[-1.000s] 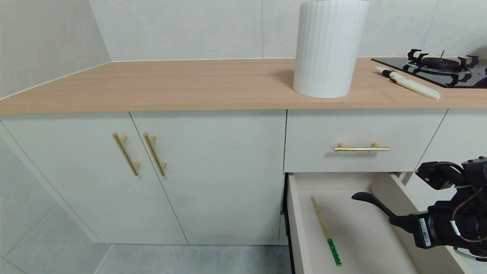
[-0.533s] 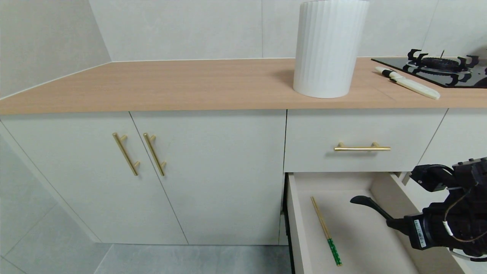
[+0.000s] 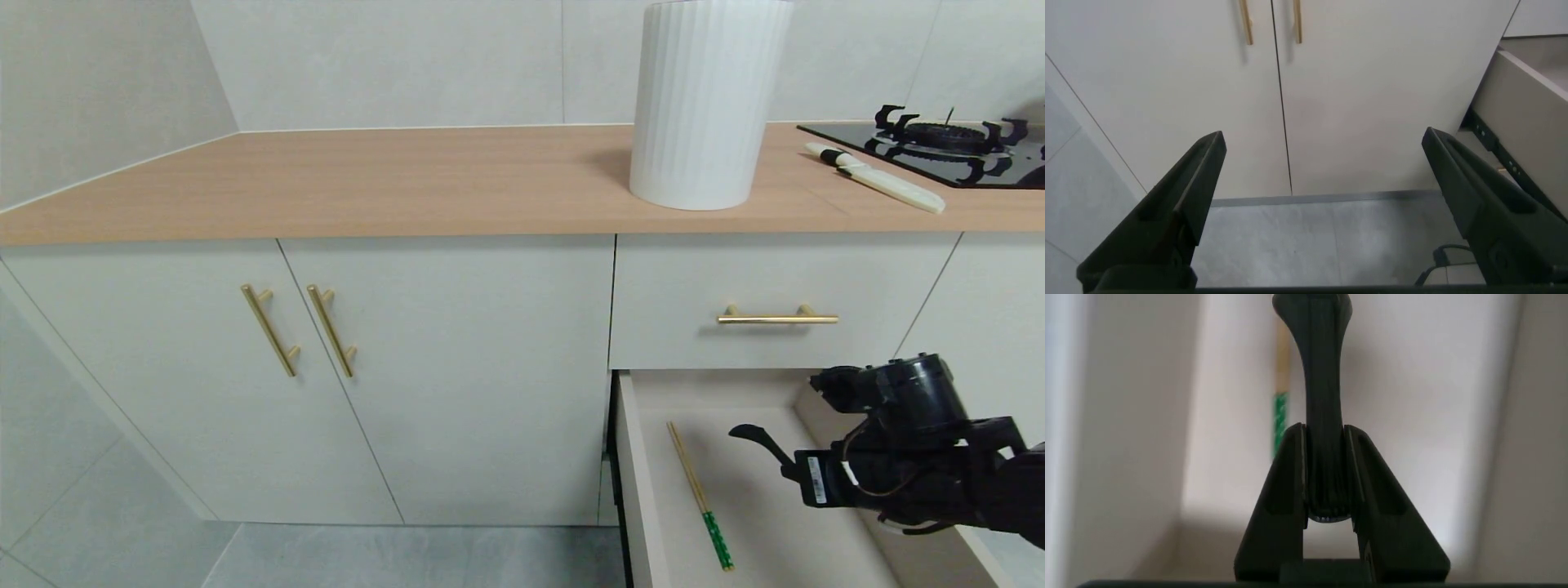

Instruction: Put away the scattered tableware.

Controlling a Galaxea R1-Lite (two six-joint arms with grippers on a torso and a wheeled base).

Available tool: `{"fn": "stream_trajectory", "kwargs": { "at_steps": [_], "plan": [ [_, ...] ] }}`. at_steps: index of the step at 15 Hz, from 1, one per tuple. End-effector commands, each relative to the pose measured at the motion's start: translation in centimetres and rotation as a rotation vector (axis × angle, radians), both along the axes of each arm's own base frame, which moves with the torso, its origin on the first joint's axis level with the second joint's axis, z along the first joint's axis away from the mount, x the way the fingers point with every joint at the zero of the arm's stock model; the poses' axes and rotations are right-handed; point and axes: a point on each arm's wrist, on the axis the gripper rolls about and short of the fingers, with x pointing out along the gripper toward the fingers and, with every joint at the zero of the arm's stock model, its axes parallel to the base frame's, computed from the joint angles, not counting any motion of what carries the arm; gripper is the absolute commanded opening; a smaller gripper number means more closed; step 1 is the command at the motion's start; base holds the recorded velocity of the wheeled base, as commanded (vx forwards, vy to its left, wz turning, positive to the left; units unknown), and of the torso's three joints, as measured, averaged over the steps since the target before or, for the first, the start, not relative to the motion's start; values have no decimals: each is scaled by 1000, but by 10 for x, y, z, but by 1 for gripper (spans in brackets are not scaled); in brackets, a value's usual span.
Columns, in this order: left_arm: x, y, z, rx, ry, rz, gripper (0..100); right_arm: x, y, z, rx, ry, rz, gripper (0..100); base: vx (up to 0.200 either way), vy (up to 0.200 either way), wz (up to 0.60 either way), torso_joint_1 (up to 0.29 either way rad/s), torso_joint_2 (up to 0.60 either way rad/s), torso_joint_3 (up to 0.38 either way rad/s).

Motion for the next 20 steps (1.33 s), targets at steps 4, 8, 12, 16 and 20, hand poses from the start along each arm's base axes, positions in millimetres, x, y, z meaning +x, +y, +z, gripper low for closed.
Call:
{"fn": "stream_trajectory", "kwargs": {
  "at_steps": [4, 8, 12, 16, 20],
  "plan": [
    [0, 0, 0, 0, 2, 0, 100, 25, 5, -96, -82, 123, -89, 0, 0, 0, 0, 0, 0, 0],
    [0, 0, 0, 0, 2, 0, 100, 26, 5, -110, -95, 103, -100, 0, 0, 0, 0, 0, 0, 0],
    [0, 0, 0, 0, 2, 0, 100, 27, 4, -111, -96, 104, -105, 0, 0, 0, 0, 0, 0, 0],
    [0, 0, 0, 0, 2, 0, 100, 27, 5, -110, -94, 98, -105, 0, 0, 0, 0, 0, 0, 0],
    [0, 0, 0, -1, 1, 0, 100, 28, 5, -110, -95, 97, -106, 0, 0, 0, 0, 0, 0, 0]
  ]
}}
